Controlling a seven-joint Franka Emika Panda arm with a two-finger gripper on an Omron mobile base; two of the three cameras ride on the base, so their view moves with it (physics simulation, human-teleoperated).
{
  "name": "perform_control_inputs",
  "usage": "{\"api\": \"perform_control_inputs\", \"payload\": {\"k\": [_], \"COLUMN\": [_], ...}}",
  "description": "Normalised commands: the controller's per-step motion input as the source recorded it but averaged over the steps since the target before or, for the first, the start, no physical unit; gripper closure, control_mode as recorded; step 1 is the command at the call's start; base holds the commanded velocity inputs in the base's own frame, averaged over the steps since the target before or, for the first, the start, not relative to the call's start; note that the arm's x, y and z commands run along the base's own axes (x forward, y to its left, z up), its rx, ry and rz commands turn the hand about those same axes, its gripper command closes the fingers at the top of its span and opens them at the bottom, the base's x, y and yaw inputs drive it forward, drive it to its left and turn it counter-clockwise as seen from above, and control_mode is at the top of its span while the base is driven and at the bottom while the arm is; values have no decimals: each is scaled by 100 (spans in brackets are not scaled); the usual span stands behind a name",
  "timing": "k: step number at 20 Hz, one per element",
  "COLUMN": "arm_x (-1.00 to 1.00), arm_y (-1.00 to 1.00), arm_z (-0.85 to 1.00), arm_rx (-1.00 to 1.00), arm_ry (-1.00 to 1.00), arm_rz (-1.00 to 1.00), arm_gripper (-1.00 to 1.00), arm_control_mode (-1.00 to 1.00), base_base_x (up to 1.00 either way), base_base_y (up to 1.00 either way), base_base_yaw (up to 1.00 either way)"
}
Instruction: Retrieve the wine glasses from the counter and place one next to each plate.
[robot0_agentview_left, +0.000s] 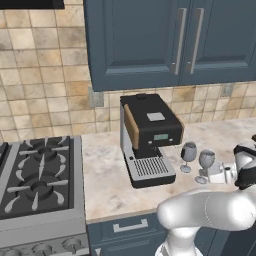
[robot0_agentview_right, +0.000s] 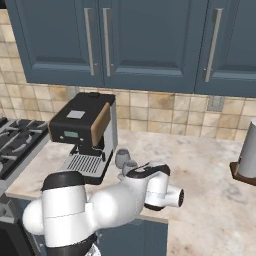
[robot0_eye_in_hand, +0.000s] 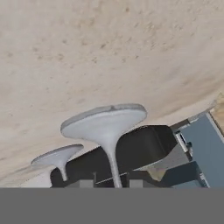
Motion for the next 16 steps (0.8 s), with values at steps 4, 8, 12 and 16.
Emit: {"api": "perform_control_inputs", "payload": {"k": [4, 8, 12, 16], "arm_x": [-33, -61, -59, -60], "arm_y": [1, 5, 32, 49], "arm_z": [52, 96, 100, 100], "arm_rx": [0, -2, -13, -21], "arm_ry": [-3, -15, -16, -13], "arm_rz": [0, 0, -3, -9], "arm_gripper": [100, 100, 100, 100], "arm_control_mode": [-100, -100, -100, -100], "base_base_x": [0, 0, 0, 0], "base_base_y": [0, 0, 0, 0], "base_base_yaw": [0, 0, 0, 0]}}
